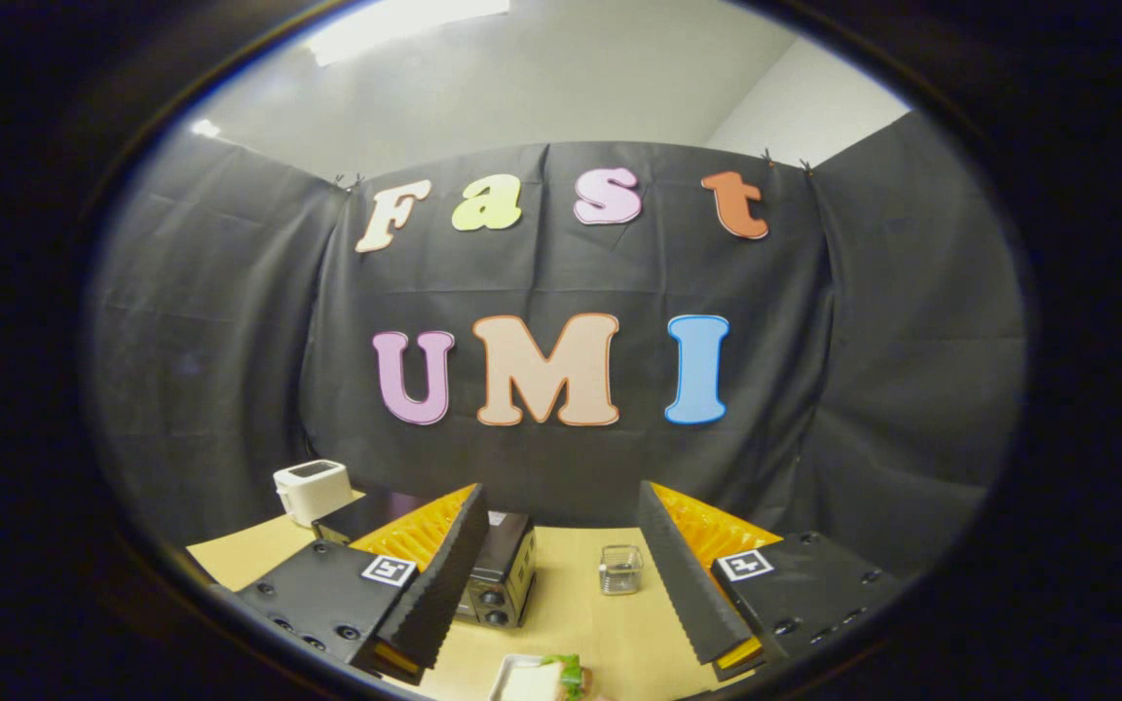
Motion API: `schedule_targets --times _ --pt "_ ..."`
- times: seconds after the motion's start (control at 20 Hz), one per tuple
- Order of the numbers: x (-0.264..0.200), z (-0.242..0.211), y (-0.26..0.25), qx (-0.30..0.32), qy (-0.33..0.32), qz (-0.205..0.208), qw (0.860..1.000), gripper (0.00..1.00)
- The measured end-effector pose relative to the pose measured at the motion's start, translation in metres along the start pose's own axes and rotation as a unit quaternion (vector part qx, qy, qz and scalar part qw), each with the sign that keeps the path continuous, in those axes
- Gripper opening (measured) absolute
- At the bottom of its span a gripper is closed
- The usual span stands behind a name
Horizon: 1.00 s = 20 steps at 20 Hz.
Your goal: Open the toaster oven, put the food inside, and close the toaster oven door.
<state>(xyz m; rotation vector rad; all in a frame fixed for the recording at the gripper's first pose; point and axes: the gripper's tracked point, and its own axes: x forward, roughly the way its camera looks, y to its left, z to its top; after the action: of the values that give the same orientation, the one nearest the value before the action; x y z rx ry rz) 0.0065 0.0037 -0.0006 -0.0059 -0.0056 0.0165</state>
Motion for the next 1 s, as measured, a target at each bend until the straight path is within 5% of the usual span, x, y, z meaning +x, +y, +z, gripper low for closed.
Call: schedule_targets --times 0.75,1.0 --pt "0.045 -0.092 0.119 0.051 -0.015 0.054 0.997 0.96" --pt "0.062 -0.140 0.147 0.091 -0.024 0.033 0.995 0.96"
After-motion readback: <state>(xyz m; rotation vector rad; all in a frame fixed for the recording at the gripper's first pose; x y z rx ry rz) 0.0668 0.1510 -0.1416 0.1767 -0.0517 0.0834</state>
